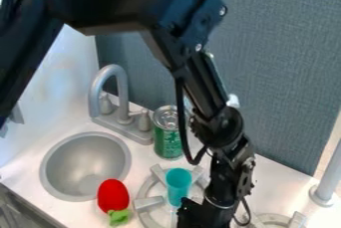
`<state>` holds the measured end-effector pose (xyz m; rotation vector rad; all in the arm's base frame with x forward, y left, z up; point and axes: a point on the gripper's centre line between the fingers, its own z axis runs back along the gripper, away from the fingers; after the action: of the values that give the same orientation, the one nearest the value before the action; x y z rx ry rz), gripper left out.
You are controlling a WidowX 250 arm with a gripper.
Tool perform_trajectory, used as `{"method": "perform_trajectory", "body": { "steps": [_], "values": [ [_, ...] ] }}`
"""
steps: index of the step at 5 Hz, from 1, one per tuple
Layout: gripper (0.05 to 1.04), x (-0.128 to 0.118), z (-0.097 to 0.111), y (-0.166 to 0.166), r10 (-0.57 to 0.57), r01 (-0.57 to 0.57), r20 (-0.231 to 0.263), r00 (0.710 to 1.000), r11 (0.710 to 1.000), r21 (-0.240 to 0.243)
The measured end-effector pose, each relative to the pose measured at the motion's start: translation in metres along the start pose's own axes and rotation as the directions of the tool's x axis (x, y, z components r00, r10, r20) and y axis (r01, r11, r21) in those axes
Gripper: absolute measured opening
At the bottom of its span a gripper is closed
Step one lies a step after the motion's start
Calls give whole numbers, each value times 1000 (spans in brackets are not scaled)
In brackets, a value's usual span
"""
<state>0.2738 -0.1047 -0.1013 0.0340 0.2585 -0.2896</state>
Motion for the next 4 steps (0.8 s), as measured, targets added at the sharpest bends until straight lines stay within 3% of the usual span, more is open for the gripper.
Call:
{"method": "perform_trajectory", "body": {
  "steps": [1, 2, 3, 4],
  "values": [
    [932, 1, -2, 0, 8, -8, -6, 1000, 1000, -6],
    [677, 0, -3, 1, 25, -25, -3, 1000, 1000, 4],
    [657, -3, 11, 3, 58, -59, 28, 998, 998, 16],
    [657, 7, 39, -3, 51, -51, 75, 996, 999, -6]
  ]
}}
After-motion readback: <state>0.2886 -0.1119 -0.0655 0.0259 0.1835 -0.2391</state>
